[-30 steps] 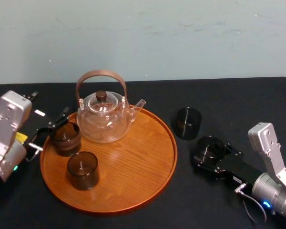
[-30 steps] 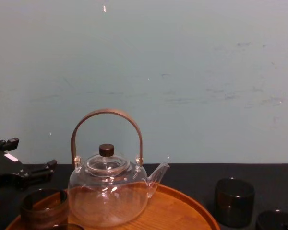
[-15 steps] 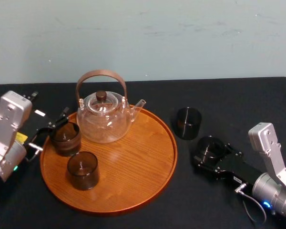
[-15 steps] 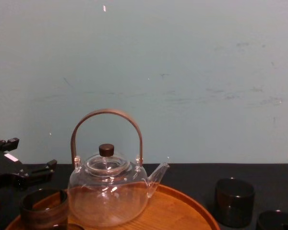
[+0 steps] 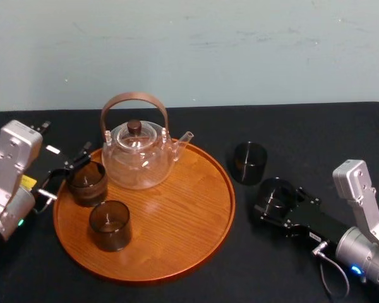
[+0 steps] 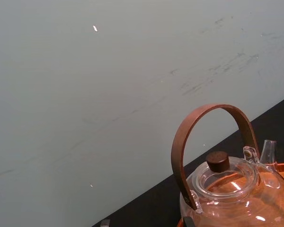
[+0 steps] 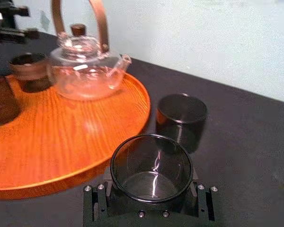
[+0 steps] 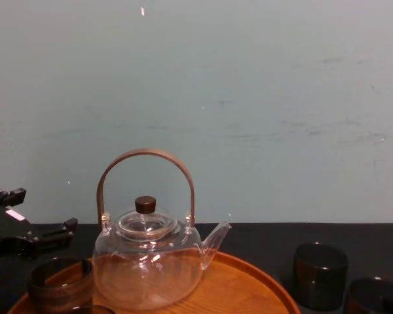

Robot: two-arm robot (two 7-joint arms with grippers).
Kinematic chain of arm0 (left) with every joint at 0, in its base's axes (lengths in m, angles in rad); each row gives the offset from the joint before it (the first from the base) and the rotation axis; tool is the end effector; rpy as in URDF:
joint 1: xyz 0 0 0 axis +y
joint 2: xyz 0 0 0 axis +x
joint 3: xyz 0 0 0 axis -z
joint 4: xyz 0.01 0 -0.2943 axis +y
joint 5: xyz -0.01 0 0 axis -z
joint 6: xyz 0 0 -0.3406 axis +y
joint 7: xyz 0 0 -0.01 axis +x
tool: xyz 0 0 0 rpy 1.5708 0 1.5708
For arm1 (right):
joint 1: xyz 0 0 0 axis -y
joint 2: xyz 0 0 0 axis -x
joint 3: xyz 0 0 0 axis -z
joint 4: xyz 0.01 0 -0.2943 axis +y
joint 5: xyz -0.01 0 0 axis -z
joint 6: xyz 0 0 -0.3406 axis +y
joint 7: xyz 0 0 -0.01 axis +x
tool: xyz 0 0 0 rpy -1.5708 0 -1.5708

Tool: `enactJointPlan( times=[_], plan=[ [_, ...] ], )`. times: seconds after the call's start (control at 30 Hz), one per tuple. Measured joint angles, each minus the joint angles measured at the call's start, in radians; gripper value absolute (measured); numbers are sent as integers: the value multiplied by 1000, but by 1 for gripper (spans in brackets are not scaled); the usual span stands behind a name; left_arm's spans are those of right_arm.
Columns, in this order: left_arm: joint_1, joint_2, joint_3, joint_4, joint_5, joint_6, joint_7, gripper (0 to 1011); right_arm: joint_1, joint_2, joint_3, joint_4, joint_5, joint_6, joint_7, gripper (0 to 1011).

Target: Pick up the glass from the table and place it on the tray.

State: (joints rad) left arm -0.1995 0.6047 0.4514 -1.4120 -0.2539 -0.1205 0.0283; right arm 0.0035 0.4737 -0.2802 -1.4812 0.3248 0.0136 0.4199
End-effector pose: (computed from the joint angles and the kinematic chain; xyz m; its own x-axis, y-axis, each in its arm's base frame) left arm 0.3888 0.0767 -0.3118 0.2923 0.8803 0.3737 -0.9553 0.2873 0.0703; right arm 0.3455 -0.0650 -0.3428 0.6034 -0.7966 0.0375 0.7770 0.5767 -0.2523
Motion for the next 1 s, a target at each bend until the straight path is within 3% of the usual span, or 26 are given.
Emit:
enactJointPlan(
  times=[0.3, 0.47, 1.0],
  plan=[
    [0, 0, 0, 0, 0, 0, 0, 1001, -30, 16, -24, -87, -5, -6, 22, 905],
    [0, 0, 0, 0, 0, 0, 0, 1001, -27, 15, -58, -112, -18, -8, 37, 905],
    [0, 0, 0, 0, 0, 0, 0, 1001, 35, -21, -159, -103, -51, 0, 66, 905]
  ],
)
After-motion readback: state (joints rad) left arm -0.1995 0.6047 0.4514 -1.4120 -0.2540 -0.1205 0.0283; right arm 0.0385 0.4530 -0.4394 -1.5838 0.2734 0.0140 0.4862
